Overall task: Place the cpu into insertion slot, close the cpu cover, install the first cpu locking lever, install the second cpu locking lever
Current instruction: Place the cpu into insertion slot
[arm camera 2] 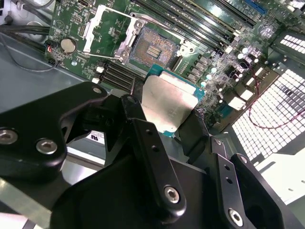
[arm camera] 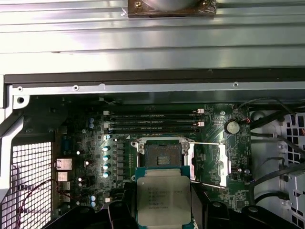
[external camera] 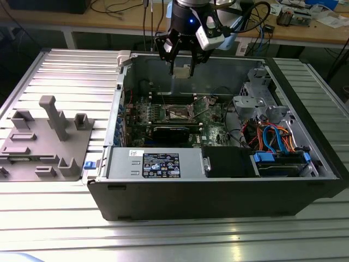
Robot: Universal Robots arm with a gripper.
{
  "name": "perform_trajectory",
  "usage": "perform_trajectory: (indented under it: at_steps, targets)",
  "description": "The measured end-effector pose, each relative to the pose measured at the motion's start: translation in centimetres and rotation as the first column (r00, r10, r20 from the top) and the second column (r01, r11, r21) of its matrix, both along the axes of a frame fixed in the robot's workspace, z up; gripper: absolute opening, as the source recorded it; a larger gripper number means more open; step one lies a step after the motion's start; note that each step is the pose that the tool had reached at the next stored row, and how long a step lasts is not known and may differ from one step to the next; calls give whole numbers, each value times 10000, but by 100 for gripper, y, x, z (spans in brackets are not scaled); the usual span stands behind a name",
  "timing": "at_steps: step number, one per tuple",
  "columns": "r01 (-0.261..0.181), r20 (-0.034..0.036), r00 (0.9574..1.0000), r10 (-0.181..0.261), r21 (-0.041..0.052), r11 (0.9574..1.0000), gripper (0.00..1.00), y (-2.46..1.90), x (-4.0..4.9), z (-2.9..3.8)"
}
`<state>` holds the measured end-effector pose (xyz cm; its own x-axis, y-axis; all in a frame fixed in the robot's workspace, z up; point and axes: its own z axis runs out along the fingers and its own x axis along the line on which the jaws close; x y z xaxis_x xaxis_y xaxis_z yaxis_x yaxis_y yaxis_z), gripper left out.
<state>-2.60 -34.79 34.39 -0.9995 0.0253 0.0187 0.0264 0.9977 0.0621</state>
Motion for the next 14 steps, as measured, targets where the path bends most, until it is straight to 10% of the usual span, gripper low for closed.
perform_trajectory:
  at_steps: [14]
  targets:
    - [69, 0, 10000, -69, -2, 10000, 55, 0, 0, -15]
